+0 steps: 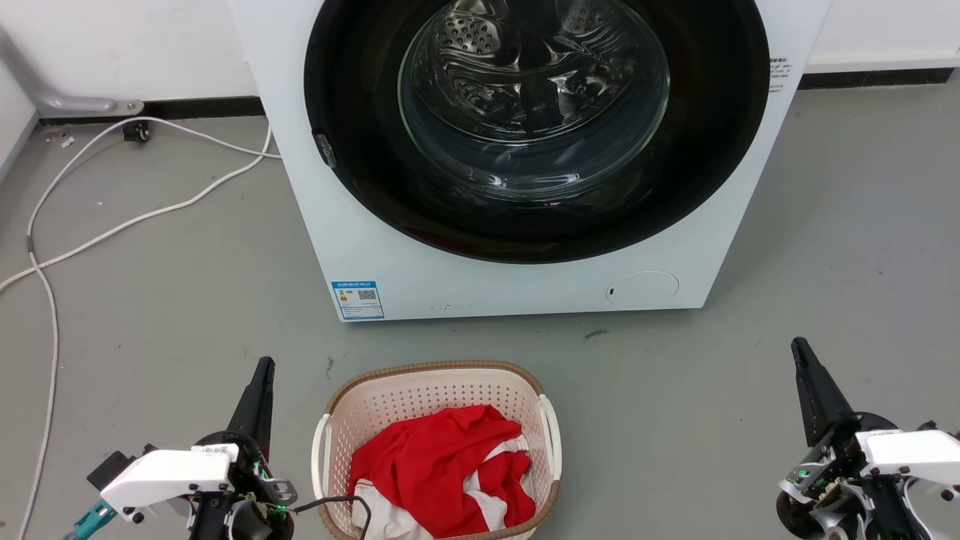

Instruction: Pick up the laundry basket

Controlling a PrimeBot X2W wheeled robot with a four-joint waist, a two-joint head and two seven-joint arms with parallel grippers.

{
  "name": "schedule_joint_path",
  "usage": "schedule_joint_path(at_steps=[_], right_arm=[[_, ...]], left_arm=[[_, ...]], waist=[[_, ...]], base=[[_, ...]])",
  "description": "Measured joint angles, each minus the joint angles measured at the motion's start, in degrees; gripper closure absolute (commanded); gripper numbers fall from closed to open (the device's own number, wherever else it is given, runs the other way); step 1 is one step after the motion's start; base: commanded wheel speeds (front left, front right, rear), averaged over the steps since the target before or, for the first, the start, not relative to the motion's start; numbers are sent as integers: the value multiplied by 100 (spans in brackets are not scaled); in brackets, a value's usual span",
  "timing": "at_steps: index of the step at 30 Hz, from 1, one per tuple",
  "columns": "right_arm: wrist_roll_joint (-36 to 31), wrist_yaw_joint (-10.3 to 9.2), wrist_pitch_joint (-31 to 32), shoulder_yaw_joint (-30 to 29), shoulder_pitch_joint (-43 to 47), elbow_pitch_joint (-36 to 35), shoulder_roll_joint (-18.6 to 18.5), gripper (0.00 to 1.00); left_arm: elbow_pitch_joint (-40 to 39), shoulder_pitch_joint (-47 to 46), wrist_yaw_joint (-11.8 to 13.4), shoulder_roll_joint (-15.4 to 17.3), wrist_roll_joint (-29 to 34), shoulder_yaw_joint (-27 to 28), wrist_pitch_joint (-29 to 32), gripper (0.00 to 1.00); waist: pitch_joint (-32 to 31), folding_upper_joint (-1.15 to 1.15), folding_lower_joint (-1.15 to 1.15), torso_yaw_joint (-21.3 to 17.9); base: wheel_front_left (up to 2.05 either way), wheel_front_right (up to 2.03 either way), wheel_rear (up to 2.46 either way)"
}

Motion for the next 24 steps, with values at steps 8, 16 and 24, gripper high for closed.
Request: schedule_joint_path(at_steps=[8, 16, 24], right_arm=[[0, 0, 0, 0, 0, 0, 0, 100], [0, 0, 0, 0, 0, 0, 0, 100], [0, 0, 0, 0, 0, 0, 0, 100]], left_arm=[[0, 0, 0, 0, 0, 0, 0, 100], [0, 0, 0, 0, 0, 0, 0, 100], [0, 0, 0, 0, 0, 0, 1, 100]], waist=[[0, 0, 0, 0], [0, 0, 0, 0], [0, 0, 0, 0]], base=[[0, 0, 0], [0, 0, 0], [0, 0, 0]])
